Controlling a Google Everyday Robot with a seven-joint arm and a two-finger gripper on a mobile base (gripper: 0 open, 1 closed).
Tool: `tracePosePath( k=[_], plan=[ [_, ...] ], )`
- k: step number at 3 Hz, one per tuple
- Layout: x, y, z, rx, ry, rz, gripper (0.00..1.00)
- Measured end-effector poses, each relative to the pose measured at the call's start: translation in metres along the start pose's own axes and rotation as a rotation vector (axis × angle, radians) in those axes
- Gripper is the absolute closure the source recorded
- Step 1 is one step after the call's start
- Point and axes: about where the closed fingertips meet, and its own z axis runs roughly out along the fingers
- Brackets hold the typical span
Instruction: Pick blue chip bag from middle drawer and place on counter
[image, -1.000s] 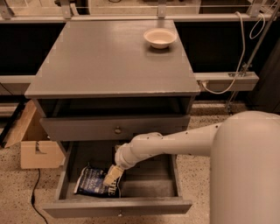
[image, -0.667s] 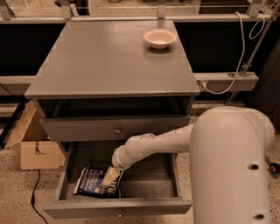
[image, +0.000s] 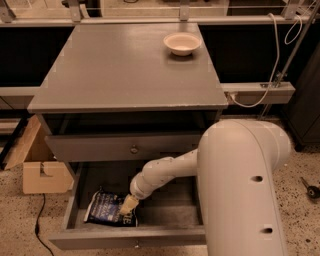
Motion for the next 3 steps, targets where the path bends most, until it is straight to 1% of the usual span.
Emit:
tracePosePath(
  k=[1, 2, 3],
  plan=[
    [0.016, 0.004, 0.007, -0.01, 0.027, 0.018, 0.39],
    [0.028, 0.012, 0.011, -0.011, 0.066, 0.018, 0.63],
    [0.023, 0.018, 0.002, -0.01, 0.034, -0.011, 0.86]
  ],
)
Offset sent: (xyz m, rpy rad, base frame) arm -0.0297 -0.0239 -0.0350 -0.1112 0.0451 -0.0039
